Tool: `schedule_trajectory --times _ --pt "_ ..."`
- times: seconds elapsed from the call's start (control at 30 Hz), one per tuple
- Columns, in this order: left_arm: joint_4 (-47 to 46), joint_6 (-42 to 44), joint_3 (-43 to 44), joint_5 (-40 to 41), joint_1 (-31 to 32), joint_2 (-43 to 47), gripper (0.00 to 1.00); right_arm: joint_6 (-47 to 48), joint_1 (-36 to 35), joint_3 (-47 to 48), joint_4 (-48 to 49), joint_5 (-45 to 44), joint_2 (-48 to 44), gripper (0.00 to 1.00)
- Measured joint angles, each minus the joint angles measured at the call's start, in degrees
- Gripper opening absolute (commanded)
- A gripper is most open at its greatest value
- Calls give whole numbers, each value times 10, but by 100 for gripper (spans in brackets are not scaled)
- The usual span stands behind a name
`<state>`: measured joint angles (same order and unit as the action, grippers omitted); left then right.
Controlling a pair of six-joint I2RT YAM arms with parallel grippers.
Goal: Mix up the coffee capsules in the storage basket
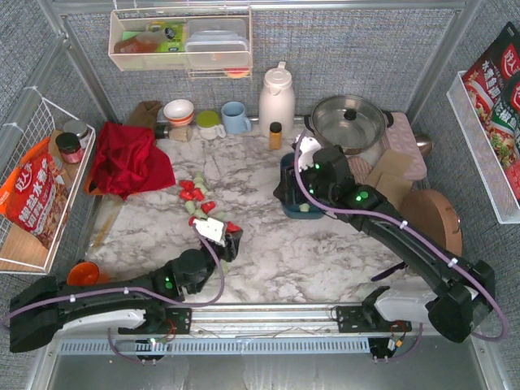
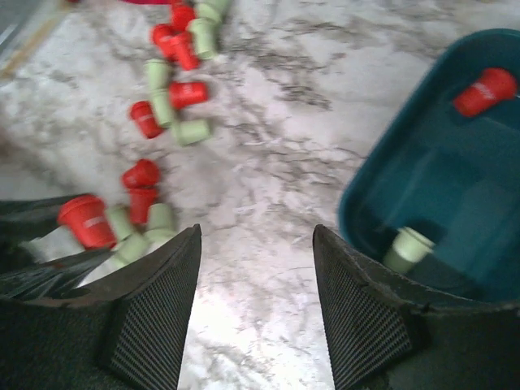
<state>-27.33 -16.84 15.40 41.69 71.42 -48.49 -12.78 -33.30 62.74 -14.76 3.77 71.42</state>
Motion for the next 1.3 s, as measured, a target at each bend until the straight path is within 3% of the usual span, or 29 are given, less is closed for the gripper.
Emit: schedule_trajectory --times 0.13,0.3,0.53,0.87,1.07,1.2,1.3 --pt "-171 166 3 -39 -7 -55 50 -18 -4 -2 3 81 -11 57" --pt "-269 268 14 -89 -11 -123 50 -23 -21 -3 17 177 5 54" --pt "-322 303 18 -149 -11 -147 50 -14 -60 0 14 232 24 54" --pt "-343 303 34 -183 -12 -172 50 11 -77 4 -3 226 24 52" --pt "-347 303 42 -183 -12 -187 50 25 -80 4 -10 205 24 33" --pt "-351 299 43 -179 -12 -193 50 35 -80 4 -13 194 27 9" --pt "-349 296 43 -176 -12 -193 54 38 -80 4 -13 189 29 4"
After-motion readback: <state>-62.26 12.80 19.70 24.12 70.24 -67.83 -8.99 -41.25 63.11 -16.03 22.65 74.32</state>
